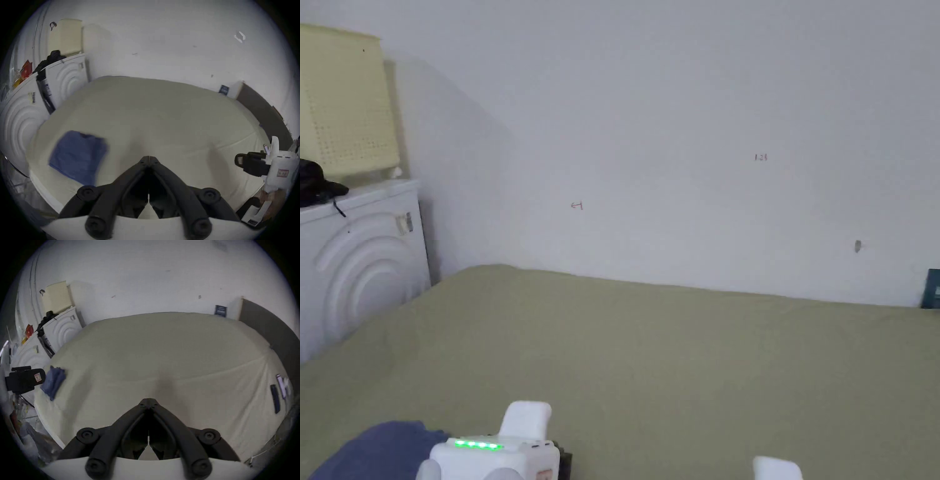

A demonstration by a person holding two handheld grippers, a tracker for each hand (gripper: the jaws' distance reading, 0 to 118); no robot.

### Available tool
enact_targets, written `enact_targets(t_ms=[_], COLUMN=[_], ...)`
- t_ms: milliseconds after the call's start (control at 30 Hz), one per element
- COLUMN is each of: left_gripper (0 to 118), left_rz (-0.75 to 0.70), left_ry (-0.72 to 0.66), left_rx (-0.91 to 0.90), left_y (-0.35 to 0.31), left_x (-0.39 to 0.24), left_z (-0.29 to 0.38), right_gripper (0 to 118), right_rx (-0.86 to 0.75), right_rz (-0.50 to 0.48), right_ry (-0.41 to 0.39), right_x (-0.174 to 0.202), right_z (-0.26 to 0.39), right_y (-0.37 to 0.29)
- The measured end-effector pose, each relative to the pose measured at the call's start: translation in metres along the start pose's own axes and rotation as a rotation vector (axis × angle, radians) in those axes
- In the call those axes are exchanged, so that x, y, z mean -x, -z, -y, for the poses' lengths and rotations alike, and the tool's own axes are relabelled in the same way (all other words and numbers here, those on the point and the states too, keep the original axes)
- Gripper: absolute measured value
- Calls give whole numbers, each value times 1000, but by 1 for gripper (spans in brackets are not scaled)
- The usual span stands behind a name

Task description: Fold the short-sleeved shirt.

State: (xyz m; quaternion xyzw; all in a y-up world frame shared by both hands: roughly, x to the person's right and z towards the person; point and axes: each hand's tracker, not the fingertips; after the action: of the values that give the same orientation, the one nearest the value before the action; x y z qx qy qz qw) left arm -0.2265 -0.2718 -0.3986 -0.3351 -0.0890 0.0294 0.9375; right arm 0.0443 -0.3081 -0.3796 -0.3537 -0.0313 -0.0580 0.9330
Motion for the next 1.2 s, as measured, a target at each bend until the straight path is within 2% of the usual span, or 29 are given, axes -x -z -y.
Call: enact_targets(t_ms=[133, 300, 400, 500, 633, 667, 700, 767, 800, 867, 1000, 1200], left_gripper=[0, 0, 0, 0, 3, 11, 36, 105, 118, 118, 118, 118], left_rz=[38, 18, -27, -6, 8, -11, -23, -40, -42, -29, -45, -46], left_ry=[68, 147, 131, 111, 110, 116, 130, 135, 132, 96, 59, 42], left_rx=[-61, -120, -250, -245, -382, -412, -446, -461, -458, -486, -470, -464], left_y=[-8, -24, -38, -46, -62, -67, -70, -71, -70, -72, -66, -66], left_x=[-69, -94, -90, -85, -80, -80, -80, -78, -76, -81, -72, -66], left_z=[24, 33, 35, 26, 16, 14, 13, 10, 9, 24, 14, 11], right_gripper=[0, 0, 0, 0, 1, 7, 29, 99, 117, 118, 118, 118], right_rx=[-62, -156, -215, -250, -443, -505, -540, -565, -543, -535, -538, -501], right_rz=[121, 201, 214, 225, 272, 275, 286, 282, 276, 255, 283, 274], right_ry=[-61, -76, -79, -72, -76, -75, -76, -52, -42, 16, 9, 17], right_x=[-71, -131, -141, -140, -139, -139, -139, -145, -147, -149, -157, -148], right_z=[9, 20, 21, 13, 0, -1, -3, -7, -11, -7, -4, -5], right_y=[-27, -64, -86, -104, -126, -133, -138, -139, -139, -137, -110, -116])
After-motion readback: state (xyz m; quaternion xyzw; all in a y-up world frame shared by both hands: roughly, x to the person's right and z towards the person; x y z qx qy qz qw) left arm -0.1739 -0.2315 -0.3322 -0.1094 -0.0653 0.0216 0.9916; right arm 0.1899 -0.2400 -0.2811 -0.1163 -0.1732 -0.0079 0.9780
